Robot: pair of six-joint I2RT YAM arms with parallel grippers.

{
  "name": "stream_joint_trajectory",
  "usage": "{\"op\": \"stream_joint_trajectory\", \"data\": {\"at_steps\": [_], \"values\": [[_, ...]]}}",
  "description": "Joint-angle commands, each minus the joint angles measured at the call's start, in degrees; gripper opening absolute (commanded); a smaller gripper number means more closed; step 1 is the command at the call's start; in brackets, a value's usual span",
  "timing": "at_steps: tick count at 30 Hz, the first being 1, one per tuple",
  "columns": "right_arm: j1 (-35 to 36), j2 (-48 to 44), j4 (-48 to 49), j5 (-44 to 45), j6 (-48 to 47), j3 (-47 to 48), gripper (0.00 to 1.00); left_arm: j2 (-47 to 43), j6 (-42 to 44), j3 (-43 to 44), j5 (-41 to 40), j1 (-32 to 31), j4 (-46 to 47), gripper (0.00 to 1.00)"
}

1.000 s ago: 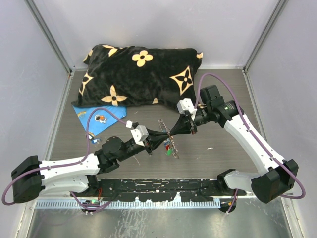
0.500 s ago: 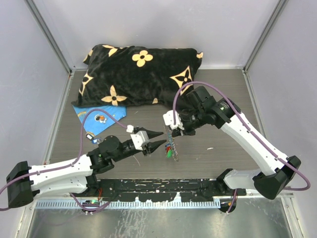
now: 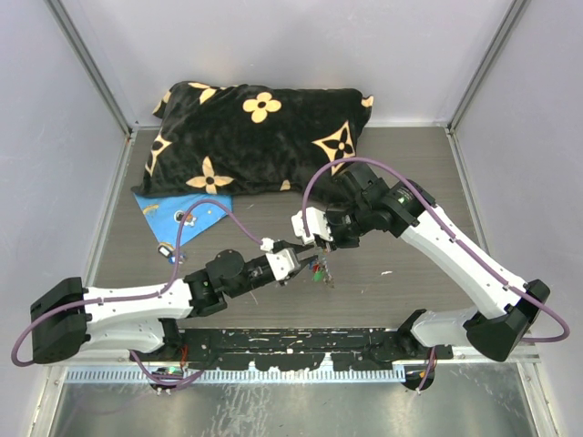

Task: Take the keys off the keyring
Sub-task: Remove the key from the keyring.

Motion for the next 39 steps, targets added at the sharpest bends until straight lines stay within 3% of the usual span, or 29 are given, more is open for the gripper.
{"op": "stream_joint_trajectory", "data": {"at_steps": [1, 35, 39], "values": [[0.4, -0.59, 0.89, -0.63, 0.4, 3.04, 0.01, 0.79, 1.21, 2.46, -3.23, -0.37, 8.66, 0.28], [0.38, -1.38, 0.57, -5.75, -0.33, 3.04, 0.01, 3.52, 1.94, 4.0, -4.01, -0.38, 6.86, 0.16], [0.43, -1.42, 0.5, -6.41, -0.62, 2.82, 0.01, 3.52, 1.93, 4.58, -3.87, -0.37, 5.58, 0.08]]}}
